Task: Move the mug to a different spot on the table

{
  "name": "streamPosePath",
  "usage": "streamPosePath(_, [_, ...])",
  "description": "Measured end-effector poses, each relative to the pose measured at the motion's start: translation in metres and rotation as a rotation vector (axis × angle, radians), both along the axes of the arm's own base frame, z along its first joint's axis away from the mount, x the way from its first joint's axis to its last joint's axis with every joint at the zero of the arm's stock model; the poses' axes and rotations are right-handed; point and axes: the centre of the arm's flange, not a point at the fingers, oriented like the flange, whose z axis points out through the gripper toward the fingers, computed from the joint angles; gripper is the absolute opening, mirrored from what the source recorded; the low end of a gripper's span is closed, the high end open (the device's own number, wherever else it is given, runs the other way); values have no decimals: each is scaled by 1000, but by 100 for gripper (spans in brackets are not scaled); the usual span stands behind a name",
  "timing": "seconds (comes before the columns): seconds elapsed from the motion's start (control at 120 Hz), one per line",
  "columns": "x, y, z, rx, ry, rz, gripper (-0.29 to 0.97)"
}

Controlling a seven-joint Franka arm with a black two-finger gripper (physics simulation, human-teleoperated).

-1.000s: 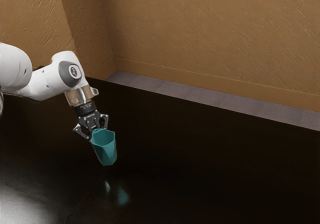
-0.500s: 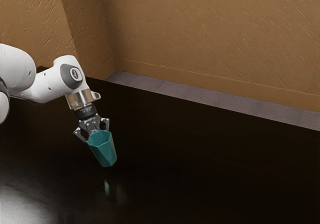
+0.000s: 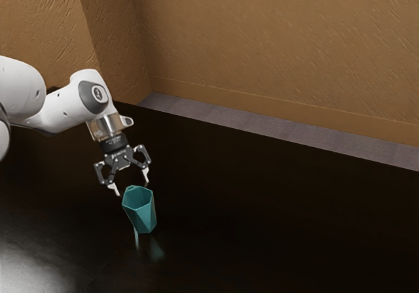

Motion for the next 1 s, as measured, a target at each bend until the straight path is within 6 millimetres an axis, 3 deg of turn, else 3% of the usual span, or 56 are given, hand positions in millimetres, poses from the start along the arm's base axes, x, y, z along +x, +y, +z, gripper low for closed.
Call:
streamPosePath(0.2, [-1,7,17,5,-31,-2,65])
streamPosePath(0.317, [-4,12,55,20,-90,-14,66])
streamPosePath(0.383, [-7,8,90,55,-139,-48,67])
streamPosePath(0.442, [-14,-11,141,112,-213,-122,67])
streamPosePath(0.508, [-25,-49,195,172,-297,-236,67])
streamPosePath(0.6, [-36,-106,242,237,-394,-425,68])
streamPosePath(0.708, [-38,-158,278,317,-481,-631,68])
streamPosePath(0.775, [-38,-180,292,320,-517,-709,68])
streamPosePath(0.858, [-37,-184,304,325,-539,-754,68])
streamPosePath(1.0, [-35,-171,305,329,-536,-786,68])
